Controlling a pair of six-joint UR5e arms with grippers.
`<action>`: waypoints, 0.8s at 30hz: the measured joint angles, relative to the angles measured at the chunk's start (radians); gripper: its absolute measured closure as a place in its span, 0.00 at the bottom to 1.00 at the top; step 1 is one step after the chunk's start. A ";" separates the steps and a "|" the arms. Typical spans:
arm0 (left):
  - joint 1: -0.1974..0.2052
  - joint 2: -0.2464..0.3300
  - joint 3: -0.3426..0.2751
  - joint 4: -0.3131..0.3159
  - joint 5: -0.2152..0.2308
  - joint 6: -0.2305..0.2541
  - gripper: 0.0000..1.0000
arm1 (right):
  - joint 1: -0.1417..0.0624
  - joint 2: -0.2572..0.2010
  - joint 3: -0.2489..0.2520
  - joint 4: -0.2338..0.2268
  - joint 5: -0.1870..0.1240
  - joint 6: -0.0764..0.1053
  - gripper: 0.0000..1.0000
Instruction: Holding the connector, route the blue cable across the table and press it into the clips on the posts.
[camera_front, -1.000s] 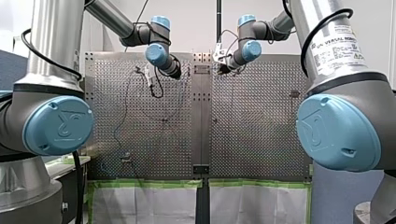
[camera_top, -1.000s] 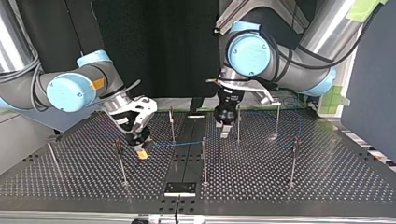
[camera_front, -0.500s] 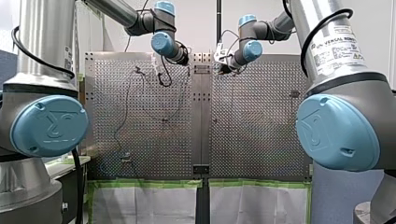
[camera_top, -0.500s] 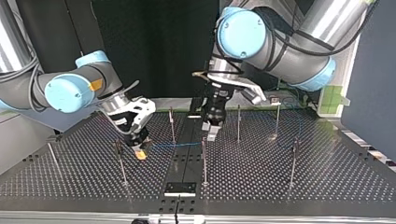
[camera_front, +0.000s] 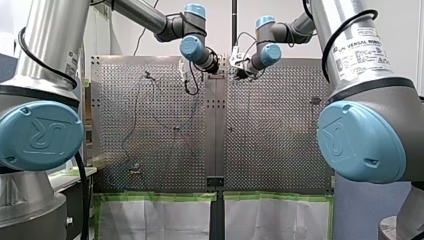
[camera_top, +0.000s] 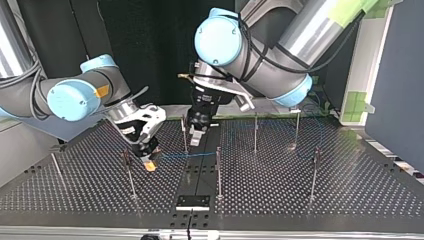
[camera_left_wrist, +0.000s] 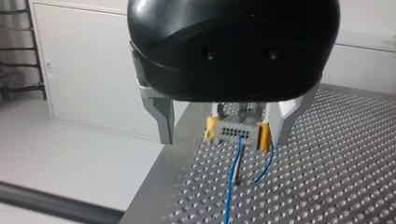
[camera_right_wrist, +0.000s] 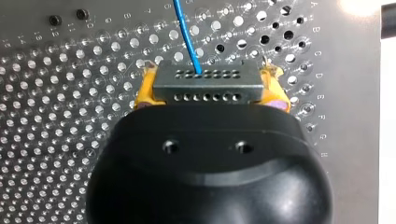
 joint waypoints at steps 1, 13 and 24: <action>-0.005 -0.007 0.007 -0.002 -0.005 0.001 0.00 | 0.000 0.000 0.000 0.000 0.000 0.000 1.00; -0.003 -0.111 0.119 -0.032 -0.101 0.051 0.00 | -0.001 0.000 0.000 0.000 -0.001 0.000 1.00; -0.002 -0.150 0.192 -0.029 -0.109 0.061 0.00 | -0.002 0.000 0.000 0.000 -0.001 0.000 1.00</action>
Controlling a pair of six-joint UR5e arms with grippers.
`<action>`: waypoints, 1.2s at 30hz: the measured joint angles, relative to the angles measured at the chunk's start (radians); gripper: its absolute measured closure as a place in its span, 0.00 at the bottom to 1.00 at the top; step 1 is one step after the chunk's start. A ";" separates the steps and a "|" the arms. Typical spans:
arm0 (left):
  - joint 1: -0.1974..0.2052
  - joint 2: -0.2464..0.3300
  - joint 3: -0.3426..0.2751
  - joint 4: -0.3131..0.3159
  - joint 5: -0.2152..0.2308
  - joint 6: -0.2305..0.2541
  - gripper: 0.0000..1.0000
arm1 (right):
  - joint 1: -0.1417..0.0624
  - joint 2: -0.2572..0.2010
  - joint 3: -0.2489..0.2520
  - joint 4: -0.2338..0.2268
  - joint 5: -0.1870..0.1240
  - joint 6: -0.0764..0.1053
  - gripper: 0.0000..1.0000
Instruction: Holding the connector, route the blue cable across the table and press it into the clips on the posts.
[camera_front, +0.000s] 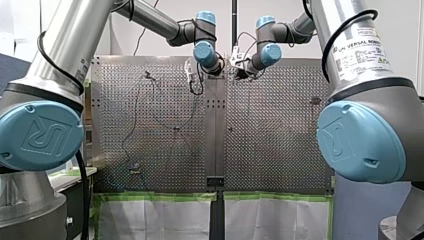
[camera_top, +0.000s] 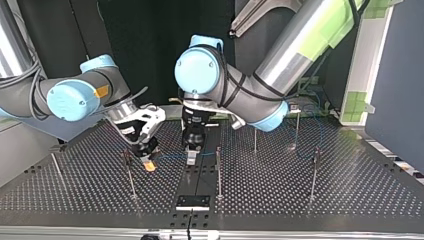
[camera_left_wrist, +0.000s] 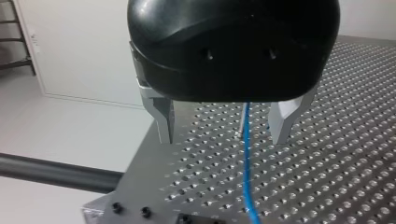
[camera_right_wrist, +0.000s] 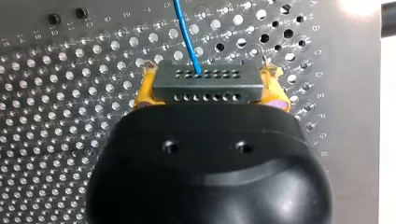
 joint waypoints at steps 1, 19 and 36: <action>-0.001 -0.007 0.007 -0.002 0.000 0.002 0.00 | 0.000 0.000 0.000 0.000 0.000 0.000 1.00; 0.017 -0.114 0.059 0.017 -0.054 0.008 0.00 | 0.000 0.000 0.000 0.000 -0.001 0.001 1.00; -0.006 -0.115 0.059 0.012 -0.091 -0.013 1.00 | 0.003 0.000 0.000 0.004 -0.002 0.004 1.00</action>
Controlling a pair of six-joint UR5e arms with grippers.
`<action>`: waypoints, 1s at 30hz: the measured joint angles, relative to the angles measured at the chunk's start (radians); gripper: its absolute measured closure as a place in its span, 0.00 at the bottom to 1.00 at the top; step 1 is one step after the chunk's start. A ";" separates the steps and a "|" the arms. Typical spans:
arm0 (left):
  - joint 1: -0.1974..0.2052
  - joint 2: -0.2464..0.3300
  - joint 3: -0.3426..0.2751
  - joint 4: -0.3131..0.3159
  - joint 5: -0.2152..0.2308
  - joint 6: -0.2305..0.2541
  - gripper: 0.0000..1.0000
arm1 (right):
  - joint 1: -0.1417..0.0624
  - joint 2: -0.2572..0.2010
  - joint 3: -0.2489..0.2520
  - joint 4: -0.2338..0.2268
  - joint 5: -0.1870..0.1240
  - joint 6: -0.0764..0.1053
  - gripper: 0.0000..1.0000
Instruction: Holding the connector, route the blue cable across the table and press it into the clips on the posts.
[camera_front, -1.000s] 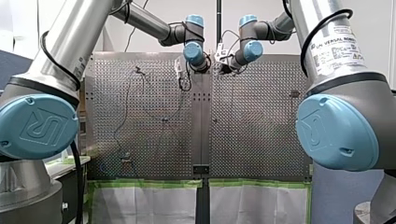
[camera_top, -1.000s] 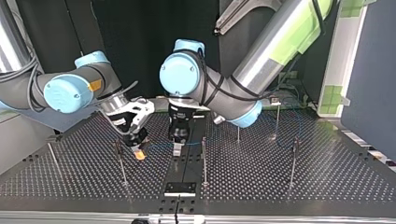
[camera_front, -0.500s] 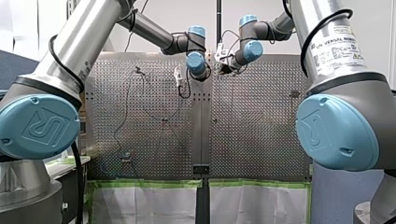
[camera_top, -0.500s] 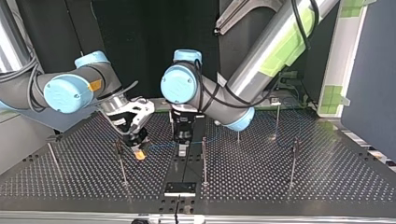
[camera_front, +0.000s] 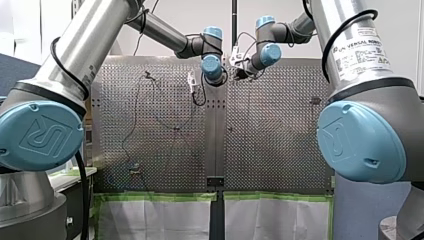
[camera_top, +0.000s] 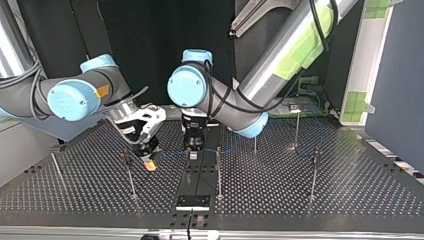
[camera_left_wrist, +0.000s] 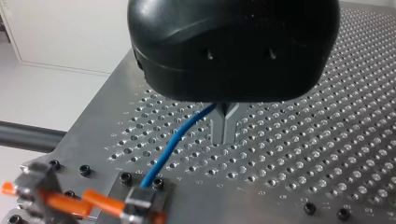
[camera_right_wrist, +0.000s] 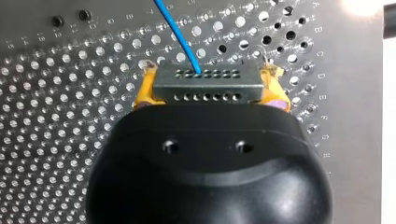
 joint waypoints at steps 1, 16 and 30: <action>-0.002 0.000 0.000 -0.003 -0.004 -0.004 1.00 | 0.001 0.000 0.000 0.000 0.000 0.000 1.00; -0.039 0.015 -0.095 0.019 -0.121 -0.035 1.00 | -0.010 0.000 0.070 0.001 0.021 -0.006 1.00; -0.074 0.010 -0.227 0.151 -0.081 -0.019 1.00 | -0.026 0.001 0.199 -0.039 0.041 -0.070 1.00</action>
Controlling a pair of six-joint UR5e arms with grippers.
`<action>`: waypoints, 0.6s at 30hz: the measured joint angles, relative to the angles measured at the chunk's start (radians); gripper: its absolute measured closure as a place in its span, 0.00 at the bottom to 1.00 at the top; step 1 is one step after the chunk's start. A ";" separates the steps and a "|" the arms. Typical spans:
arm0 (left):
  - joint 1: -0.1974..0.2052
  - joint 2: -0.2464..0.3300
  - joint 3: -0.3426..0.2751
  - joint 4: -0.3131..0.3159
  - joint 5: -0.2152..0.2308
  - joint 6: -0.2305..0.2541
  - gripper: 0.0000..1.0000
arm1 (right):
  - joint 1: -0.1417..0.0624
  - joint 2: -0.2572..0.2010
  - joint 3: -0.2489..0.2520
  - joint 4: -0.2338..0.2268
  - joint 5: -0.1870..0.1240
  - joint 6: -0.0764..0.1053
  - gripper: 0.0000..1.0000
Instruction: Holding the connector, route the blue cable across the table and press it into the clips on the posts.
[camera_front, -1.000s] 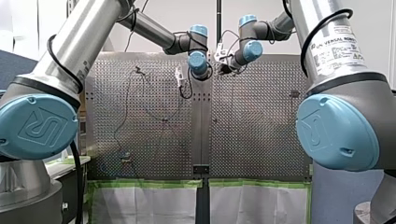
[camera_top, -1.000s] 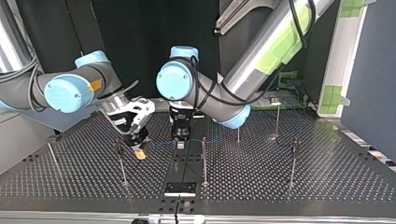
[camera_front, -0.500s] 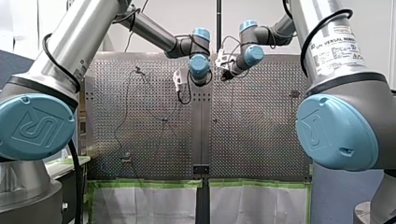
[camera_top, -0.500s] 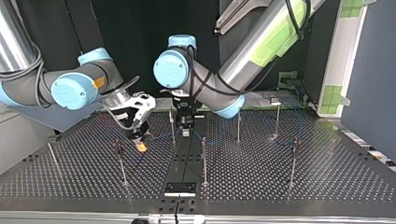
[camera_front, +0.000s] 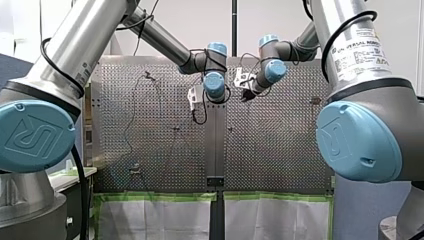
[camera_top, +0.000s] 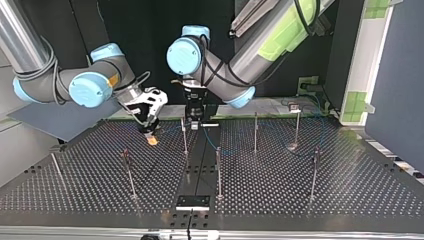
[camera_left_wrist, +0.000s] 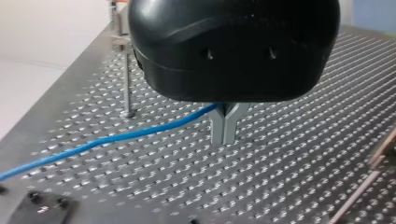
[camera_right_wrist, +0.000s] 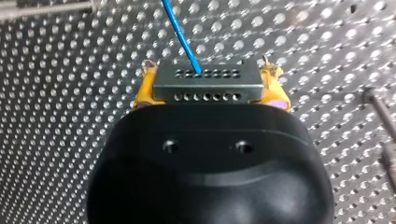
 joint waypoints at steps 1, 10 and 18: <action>0.001 -0.001 -0.008 0.008 0.007 0.000 1.00 | -0.002 0.000 0.008 -0.007 0.000 -0.007 1.00; 0.001 -0.054 -0.087 0.087 0.086 0.006 1.00 | -0.017 0.002 0.091 -0.067 -0.001 -0.046 1.00; 0.007 -0.125 -0.158 0.160 0.143 -0.012 1.00 | -0.008 0.028 0.159 -0.108 -0.013 -0.069 1.00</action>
